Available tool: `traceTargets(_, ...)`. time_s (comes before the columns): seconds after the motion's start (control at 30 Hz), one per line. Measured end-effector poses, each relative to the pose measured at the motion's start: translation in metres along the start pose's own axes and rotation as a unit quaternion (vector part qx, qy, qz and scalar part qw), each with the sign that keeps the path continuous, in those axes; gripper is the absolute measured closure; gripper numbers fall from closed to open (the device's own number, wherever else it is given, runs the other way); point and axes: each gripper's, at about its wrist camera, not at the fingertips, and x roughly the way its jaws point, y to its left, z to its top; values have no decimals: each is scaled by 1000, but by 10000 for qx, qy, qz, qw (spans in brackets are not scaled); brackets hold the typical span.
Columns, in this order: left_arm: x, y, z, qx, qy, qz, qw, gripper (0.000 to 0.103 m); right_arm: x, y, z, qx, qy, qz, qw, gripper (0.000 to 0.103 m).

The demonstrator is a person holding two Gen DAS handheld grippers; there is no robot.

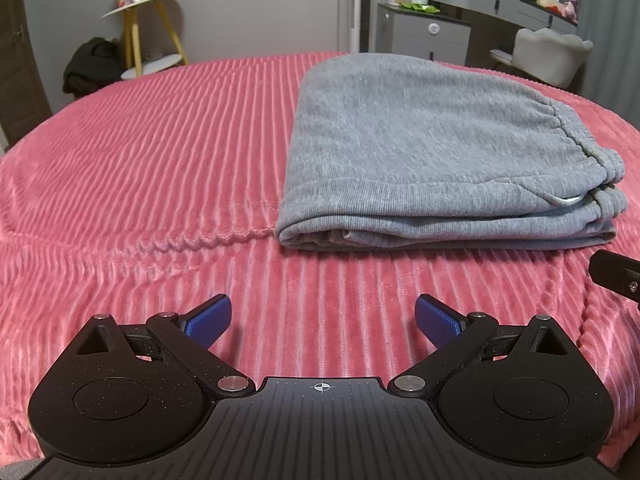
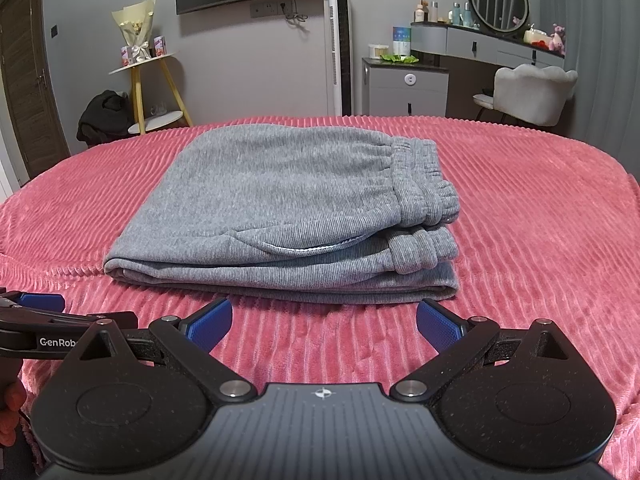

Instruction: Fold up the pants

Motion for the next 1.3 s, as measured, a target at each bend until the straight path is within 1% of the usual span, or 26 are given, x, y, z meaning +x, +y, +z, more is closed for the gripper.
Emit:
traceTargets(0.53,0,1,-1,-27,17,33,10000,1,-2,1,0,-1,-25,4,10000,4)
traceTargets(1.3,2,2,-1,-117,92,-11,9999,1,-3,2,0,-14,-61,26,10000,4)
